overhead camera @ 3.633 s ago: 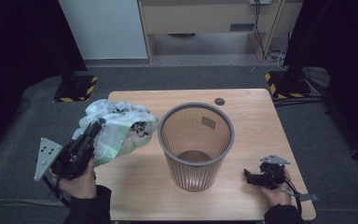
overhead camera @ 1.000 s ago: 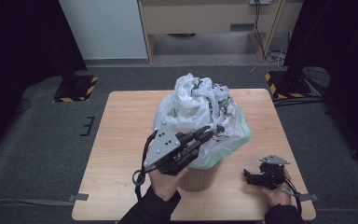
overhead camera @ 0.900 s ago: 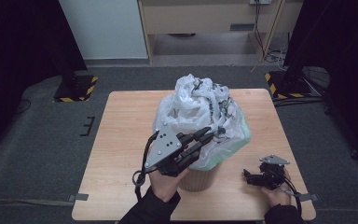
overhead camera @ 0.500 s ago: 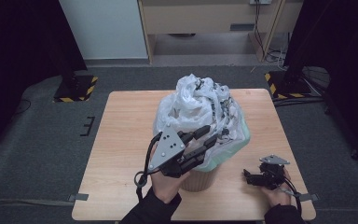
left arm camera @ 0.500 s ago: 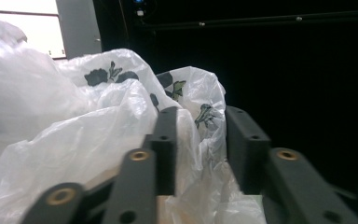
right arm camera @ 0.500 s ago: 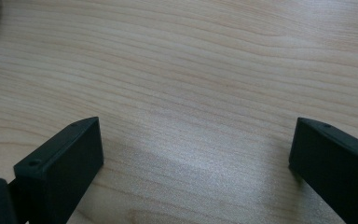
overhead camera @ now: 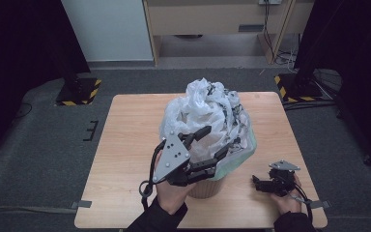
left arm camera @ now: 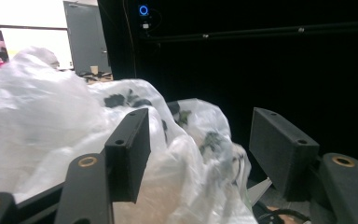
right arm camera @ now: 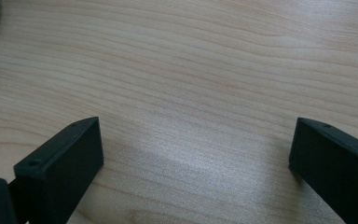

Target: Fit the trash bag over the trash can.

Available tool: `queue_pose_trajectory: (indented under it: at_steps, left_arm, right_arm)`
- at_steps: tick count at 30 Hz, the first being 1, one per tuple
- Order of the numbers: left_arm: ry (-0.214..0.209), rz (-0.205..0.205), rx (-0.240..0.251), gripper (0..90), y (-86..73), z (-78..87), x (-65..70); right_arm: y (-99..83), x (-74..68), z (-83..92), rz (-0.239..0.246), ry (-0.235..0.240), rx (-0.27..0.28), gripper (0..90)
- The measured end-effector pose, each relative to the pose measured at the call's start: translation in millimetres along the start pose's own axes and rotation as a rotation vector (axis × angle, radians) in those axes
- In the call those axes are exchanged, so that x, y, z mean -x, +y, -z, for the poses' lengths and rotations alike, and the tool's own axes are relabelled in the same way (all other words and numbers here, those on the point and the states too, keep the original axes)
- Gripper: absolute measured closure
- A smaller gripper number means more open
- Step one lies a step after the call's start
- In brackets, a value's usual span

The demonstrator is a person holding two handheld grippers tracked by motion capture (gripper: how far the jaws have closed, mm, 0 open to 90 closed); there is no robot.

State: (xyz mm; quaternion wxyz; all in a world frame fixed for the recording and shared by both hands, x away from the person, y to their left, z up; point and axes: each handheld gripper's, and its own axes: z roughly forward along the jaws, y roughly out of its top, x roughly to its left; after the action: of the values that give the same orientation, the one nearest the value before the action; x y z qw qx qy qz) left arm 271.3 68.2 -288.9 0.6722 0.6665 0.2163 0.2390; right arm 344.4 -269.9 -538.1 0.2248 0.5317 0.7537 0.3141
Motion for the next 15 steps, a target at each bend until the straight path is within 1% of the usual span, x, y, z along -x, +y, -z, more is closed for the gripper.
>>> queue_pose_trajectory:
  at_steps: [4, 5, 6, 7, 8, 11, 13, 14, 15]
  left_arm:
    - [-0.001, 0.016, 0.018, 36.7, 0.6, 9.0, -1.1]
    - [0.005, 0.016, 0.025, 36.6, 0.7, 11.8, -1.3]
    - [0.009, 0.016, 0.031, 36.6, 0.8, 14.9, -1.8]
    - [0.015, 0.018, 0.038, 36.4, 1.1, 18.3, -2.6]
    - [0.023, 0.018, 0.045, 36.4, 1.5, 21.9, -3.9]
    - [0.051, 0.028, 0.063, 36.4, 3.4, 33.6, -9.9]
    - [0.067, 0.04, 0.077, 36.4, 4.6, 41.9, -15.2]
    - [0.08, 0.039, 0.085, 36.4, 5.0, 46.8, -18.0]
    - [0.096, 0.039, 0.09, 36.4, 5.1, 51.3, -21.1]
  right_arm:
    - [-0.1, -0.3, 0.4, 0.0, 0.004, 0.003, 4.7]
    - [-0.1, -0.2, 0.7, 0.007, 0.006, 0.007, 7.0]
    - [-0.1, -1.5, 1.6, 0.0, 0.009, 0.009, 10.1]
    - [0.0, -1.8, 2.3, 0.007, 0.009, 0.015, 14.0]
    - [0.2, -3.4, 3.5, -0.002, 0.015, 0.018, 19.3]
    - [0.8, -5.3, 6.1, 0.021, 0.021, 0.037, 36.5]
    - [1.5, -7.7, 7.9, 0.045, -0.003, 0.046, 44.3]
    - [1.7, -8.0, 9.4, 0.055, -0.012, 0.061, 48.3]
    - [2.0, -8.2, 11.6, 0.049, -0.008, 0.081, 51.2]
